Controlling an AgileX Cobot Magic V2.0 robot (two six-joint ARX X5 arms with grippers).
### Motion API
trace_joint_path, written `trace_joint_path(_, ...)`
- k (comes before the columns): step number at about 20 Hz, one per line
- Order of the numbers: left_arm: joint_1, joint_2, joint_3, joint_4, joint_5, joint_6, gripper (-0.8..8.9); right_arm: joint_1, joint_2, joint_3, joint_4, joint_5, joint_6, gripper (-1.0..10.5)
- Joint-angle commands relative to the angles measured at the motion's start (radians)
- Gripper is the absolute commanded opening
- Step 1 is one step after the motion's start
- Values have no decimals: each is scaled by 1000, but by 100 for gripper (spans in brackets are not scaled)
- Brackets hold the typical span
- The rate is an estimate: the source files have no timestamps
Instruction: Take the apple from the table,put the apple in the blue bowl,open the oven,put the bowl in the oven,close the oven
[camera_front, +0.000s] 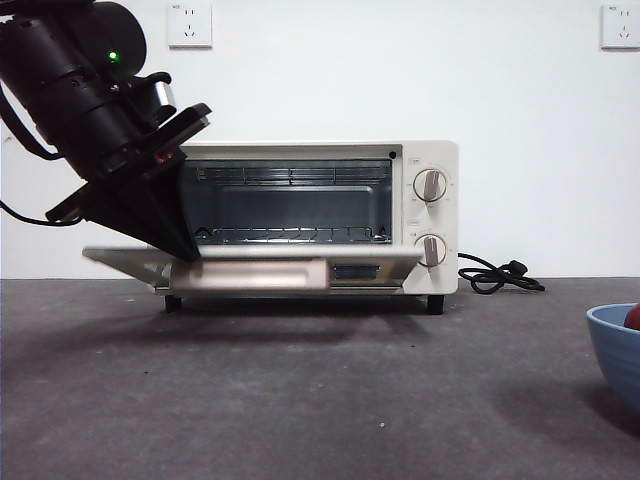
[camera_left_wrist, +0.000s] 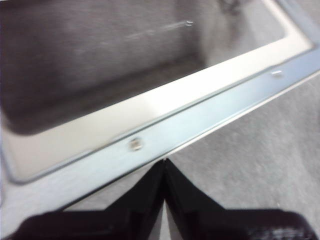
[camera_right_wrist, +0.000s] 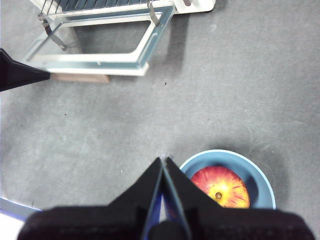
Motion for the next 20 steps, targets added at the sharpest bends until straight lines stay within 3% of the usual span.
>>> trace_joint_path(1,-29,-2,-2,13,0,4,-6,2,-1,3,0,15,5,-11)
trace_joint_path(6,-100,-5,-4,-5,0,5,-6,2,-1,3,-5,25,16,1)
trace_joint_path(10,-163,-40,-4,-42,-4,12,-6,1,1,3,-65,88,39,1)
trace_joint_path(20,-247,-288,-4,-229,-60,38,-6,0,78,3,-236,216,22,1)
